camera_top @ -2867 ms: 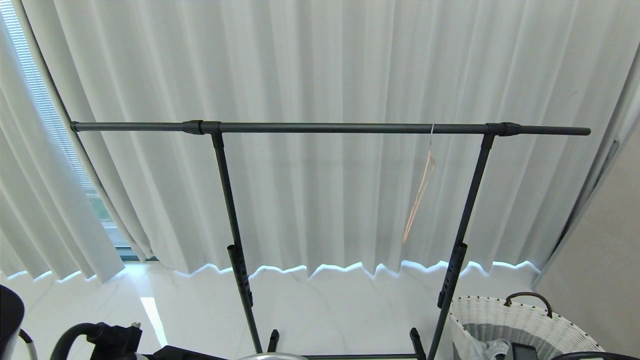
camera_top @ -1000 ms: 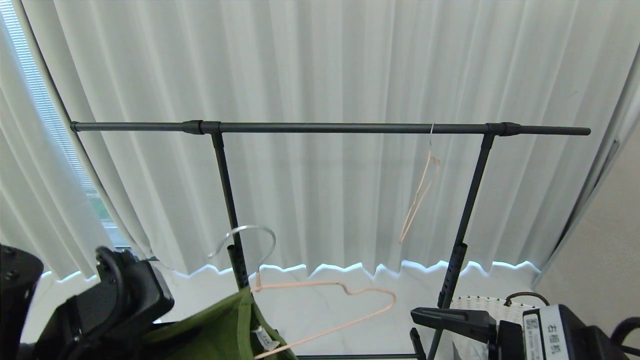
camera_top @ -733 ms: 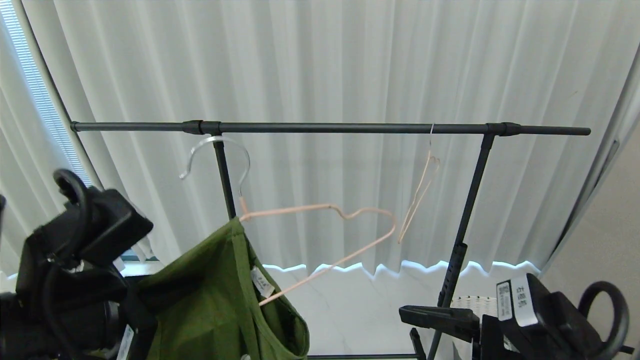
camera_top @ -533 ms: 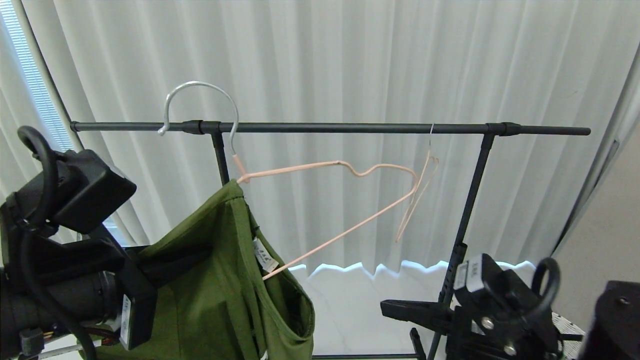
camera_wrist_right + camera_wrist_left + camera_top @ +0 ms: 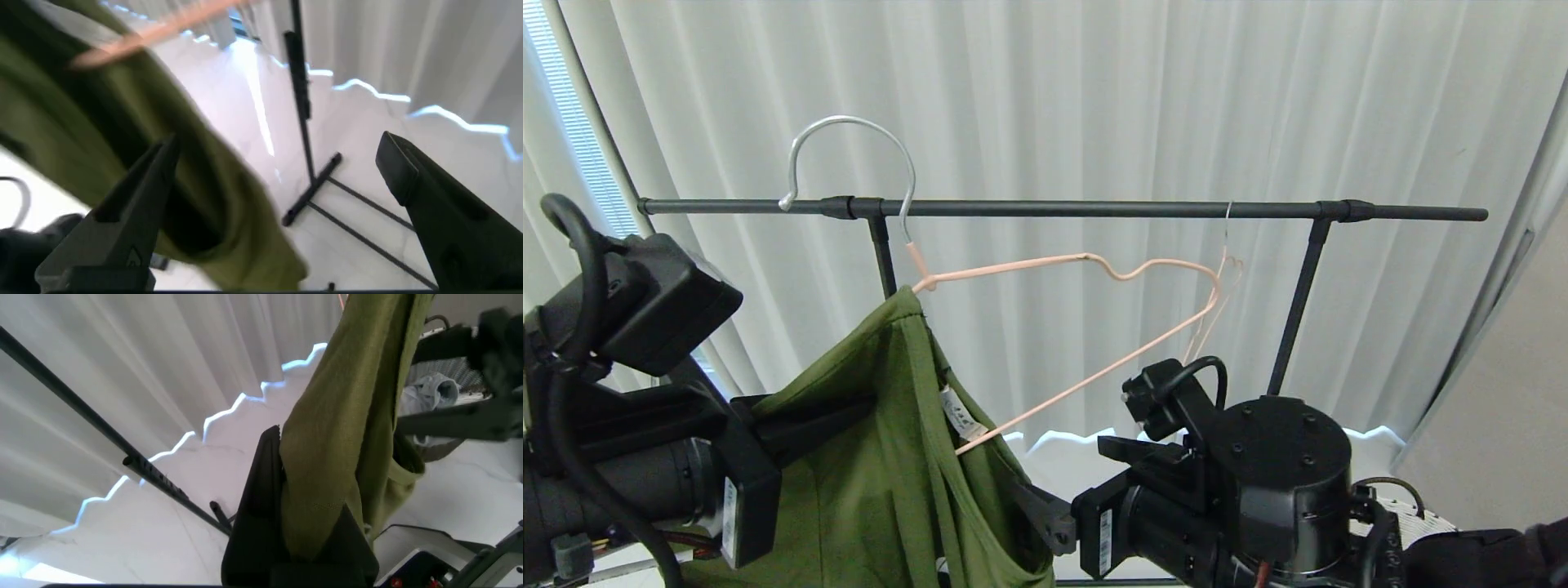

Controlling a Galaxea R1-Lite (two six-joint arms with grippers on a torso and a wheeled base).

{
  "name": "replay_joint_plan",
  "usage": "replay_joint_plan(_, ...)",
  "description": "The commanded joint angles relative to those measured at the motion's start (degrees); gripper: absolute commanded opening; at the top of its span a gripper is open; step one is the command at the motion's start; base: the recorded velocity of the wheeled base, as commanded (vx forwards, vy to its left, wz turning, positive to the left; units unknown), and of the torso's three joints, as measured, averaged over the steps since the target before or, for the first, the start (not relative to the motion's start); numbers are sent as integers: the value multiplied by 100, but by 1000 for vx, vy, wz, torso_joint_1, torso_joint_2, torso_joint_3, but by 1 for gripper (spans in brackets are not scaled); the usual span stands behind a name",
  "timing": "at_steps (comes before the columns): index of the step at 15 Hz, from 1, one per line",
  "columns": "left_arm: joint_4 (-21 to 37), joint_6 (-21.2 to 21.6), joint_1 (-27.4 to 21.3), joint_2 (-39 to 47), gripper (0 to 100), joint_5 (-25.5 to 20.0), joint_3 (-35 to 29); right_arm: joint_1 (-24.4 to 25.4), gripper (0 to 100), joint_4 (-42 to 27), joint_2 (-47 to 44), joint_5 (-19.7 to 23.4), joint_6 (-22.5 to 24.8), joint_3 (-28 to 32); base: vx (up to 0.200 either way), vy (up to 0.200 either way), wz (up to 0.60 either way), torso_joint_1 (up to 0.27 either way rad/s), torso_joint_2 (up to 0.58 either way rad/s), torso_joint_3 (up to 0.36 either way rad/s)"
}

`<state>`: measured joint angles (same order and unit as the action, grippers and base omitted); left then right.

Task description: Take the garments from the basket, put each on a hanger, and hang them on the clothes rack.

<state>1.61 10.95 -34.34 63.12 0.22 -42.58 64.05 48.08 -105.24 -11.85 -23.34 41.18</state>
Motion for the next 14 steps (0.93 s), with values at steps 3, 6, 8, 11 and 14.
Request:
replay_joint_plan(3, -3, -5, -2, -11, 0, 4, 4, -6, 100, 0, -409, -230, 5, -304, 0, 0, 0, 0, 0, 0)
replay_joint_plan(6, -3, 4, 15, -19, 0, 13, 31, -42, 100, 0, -348, -327, 14, -620, 0, 0, 0, 0, 0, 0)
replay_joint_plan(8, 6, 48, 50, -19, 0, 66, 154, -253, 100, 8, -242, -511, 49, -805, 0, 0, 0, 0, 0, 0)
replay_joint_plan(11, 6, 48, 59, -37, 0, 242, 540, -859, 100, 8, 135, -529, 278, -1244, 0, 0, 0, 0, 0, 0)
replay_joint_plan(14, 6, 268, 59, -274, 0, 268, 980, -1386, 100, 8, 390, -494, 489, -1499, 0, 0, 0, 0, 0, 0)
